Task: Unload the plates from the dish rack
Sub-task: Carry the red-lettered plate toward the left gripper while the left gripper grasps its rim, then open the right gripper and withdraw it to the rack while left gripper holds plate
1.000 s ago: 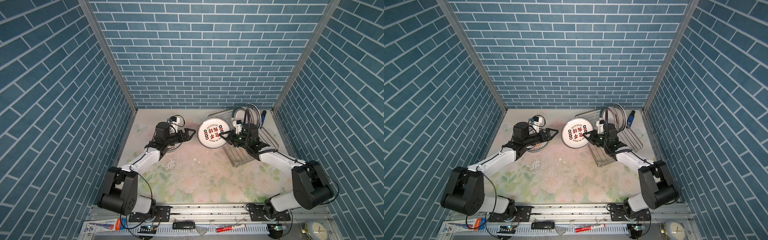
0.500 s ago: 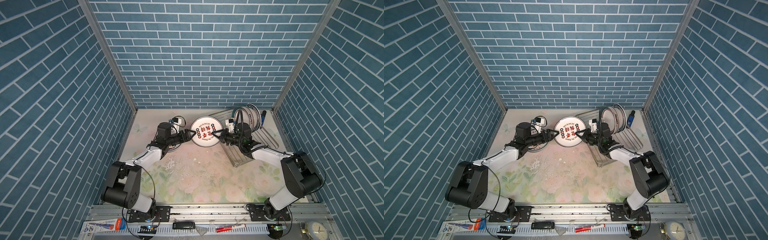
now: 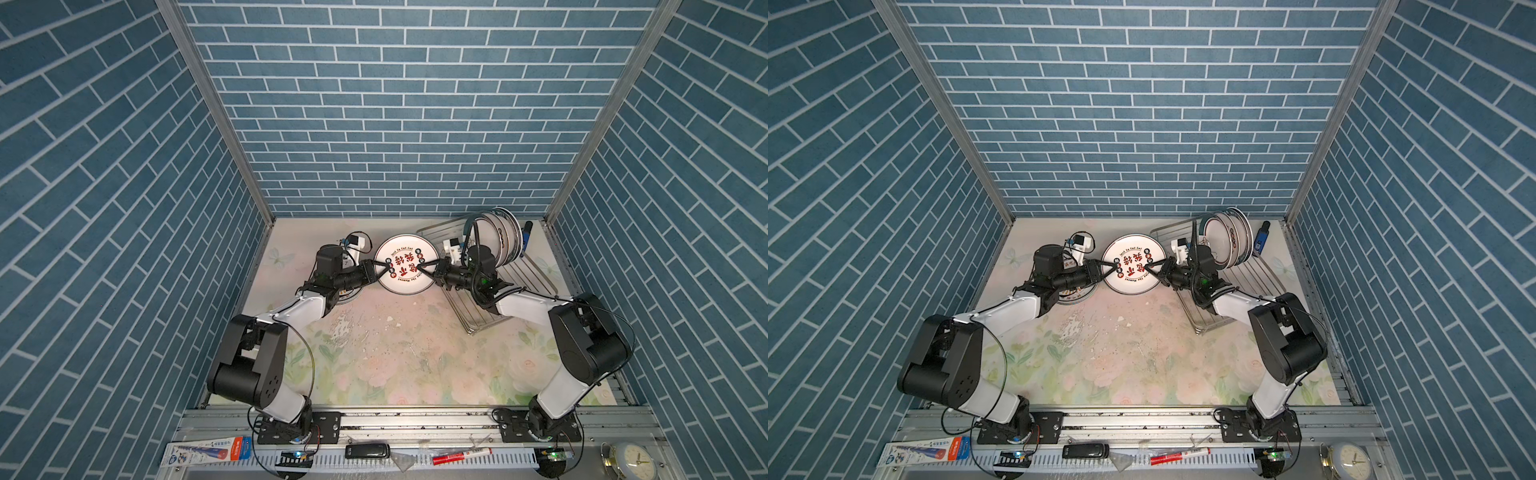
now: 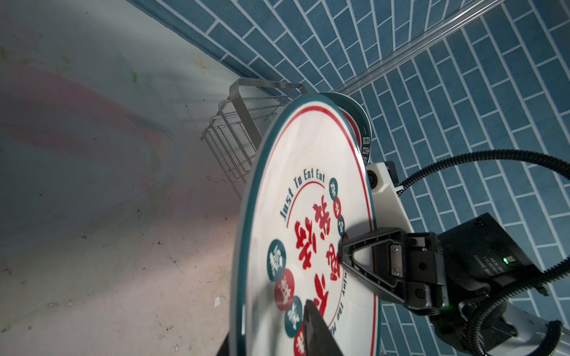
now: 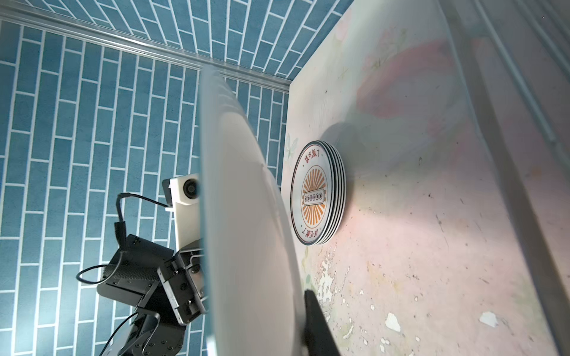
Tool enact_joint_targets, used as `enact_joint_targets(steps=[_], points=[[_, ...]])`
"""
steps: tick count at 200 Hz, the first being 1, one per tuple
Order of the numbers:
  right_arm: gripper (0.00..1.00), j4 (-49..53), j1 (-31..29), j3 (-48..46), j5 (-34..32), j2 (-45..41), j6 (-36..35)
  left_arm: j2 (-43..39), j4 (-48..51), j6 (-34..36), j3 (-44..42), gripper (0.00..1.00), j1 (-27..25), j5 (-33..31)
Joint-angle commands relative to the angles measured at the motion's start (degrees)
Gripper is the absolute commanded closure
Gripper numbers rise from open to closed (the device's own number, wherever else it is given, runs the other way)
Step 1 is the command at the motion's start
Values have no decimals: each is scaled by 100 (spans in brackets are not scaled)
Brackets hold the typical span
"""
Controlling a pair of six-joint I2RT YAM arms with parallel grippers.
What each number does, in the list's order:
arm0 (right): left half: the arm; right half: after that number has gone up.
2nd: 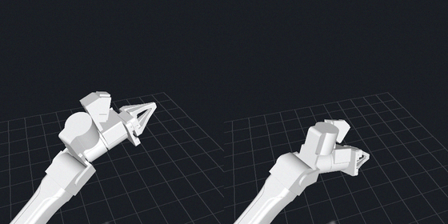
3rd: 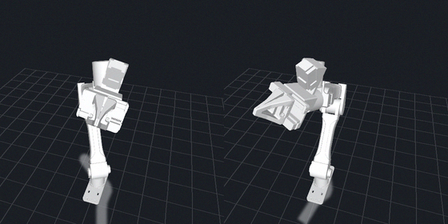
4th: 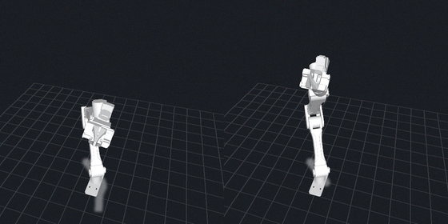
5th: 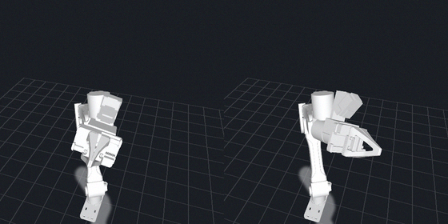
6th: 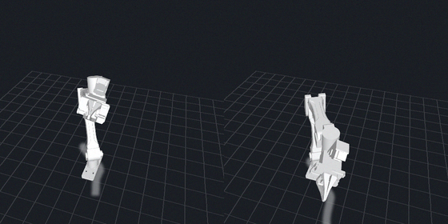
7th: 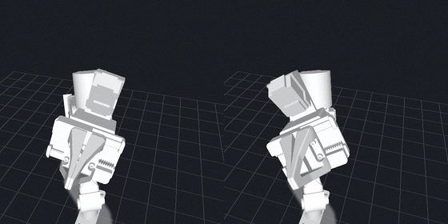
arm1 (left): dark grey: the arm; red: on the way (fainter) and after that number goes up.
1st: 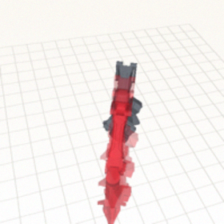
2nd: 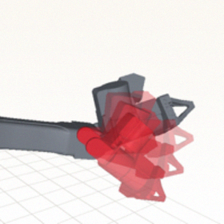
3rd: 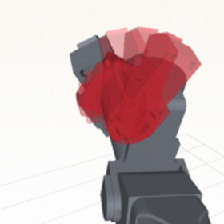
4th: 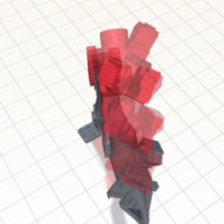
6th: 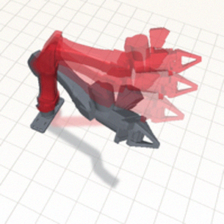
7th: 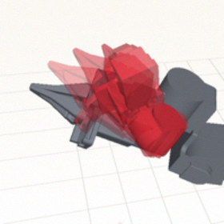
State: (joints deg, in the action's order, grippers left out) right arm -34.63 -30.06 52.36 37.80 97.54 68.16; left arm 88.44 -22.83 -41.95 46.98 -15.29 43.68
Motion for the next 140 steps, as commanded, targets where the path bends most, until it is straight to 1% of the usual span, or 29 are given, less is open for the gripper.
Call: enact_joint_targets(steps=[1, 11, 26, 38, 58, 66, 79, 90, 104, 112, 123, 140], points=[[87, -306, -43, 423, 169, 62, 25, 60, -47, 47, 136, 75, -44, 127], [80, -272, -42, 464, 192, 111, 0, 62, -25, 47, 136, 78, -44, 115], [76, -274, -44, 492, 179, 159, -68, 79, 30, 69, 157, 81, -44, 112], [68, -205, -43, 497, 150, 162, -141, 75, 82, 72, 172, 87, -38, 89], [64, -90, -43, 536, 161, 153, -277, 93, 124, 104, 180, 95, -40, 53], [58, -88, -43, 535, 195, 158, -286, 97, 130, 104, 193, 99, -41, 61], [55, -73, -43, 537, 228, 128, -334, 120, 186, 95, 206, 100, -41, 33], [48, 70, -41, 536, 211, 69, -462, 116, 236, 109, 223, 100, -37, 24], [43, 500, -35, 572, 109, -61, -774, 87, 287, 108, 229, 100, -36, 0], [39, 918, -26, 604, -40, -193, -1083, 53, 340, 110, 228, 100, -36, -19], [35, 1664, -15, 691, -361, -386, -1582, -13, 390, 116, 224, 100, -36, -21], [33, 2776, 14, 840, -973, -640, -2231, -172, 619, 178, 211, 100, -36, -132]])
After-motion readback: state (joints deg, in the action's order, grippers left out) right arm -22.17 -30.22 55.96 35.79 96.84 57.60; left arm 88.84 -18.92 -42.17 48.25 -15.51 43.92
